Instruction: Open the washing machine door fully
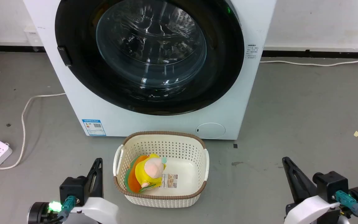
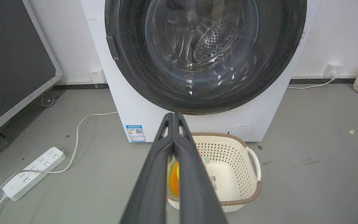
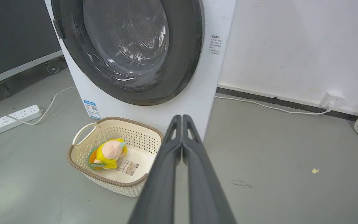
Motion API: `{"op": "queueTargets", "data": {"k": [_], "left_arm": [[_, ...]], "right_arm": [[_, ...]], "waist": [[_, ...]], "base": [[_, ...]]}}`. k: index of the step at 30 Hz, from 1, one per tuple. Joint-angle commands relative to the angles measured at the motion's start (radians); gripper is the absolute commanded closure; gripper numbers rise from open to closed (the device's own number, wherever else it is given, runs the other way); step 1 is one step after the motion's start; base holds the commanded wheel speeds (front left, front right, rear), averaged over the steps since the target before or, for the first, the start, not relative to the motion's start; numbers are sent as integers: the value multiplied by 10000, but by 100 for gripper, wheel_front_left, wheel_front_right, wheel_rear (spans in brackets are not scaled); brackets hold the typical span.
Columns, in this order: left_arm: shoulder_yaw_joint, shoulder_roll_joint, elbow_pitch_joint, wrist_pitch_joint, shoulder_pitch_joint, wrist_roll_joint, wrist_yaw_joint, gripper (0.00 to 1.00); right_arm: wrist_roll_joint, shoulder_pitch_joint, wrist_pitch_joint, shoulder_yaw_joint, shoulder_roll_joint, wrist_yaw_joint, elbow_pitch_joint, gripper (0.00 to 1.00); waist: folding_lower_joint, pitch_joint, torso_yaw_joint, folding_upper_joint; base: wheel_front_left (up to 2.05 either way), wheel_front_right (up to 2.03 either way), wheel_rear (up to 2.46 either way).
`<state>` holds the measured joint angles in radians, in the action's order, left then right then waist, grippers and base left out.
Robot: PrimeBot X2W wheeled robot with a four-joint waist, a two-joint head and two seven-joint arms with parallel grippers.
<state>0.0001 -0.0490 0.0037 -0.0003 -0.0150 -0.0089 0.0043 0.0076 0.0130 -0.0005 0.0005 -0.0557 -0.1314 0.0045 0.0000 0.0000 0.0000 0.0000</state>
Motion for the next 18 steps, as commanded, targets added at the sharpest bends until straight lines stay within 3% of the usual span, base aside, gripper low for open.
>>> {"op": "queueTargets", "data": {"k": [1, 18], "left_arm": [[-1, -12, -37, 3, 150, 89, -43, 100], [-1, -12, -37, 3, 150, 89, -43, 100]], "right_arm": [[-76, -130, 5, -5, 55, 7, -45, 100], [-76, -130, 5, -5, 55, 7, -45, 100]], "waist": [[0, 0, 0, 0], [0, 0, 0, 0]], "base": [[0, 0, 0], [0, 0, 0]]}}
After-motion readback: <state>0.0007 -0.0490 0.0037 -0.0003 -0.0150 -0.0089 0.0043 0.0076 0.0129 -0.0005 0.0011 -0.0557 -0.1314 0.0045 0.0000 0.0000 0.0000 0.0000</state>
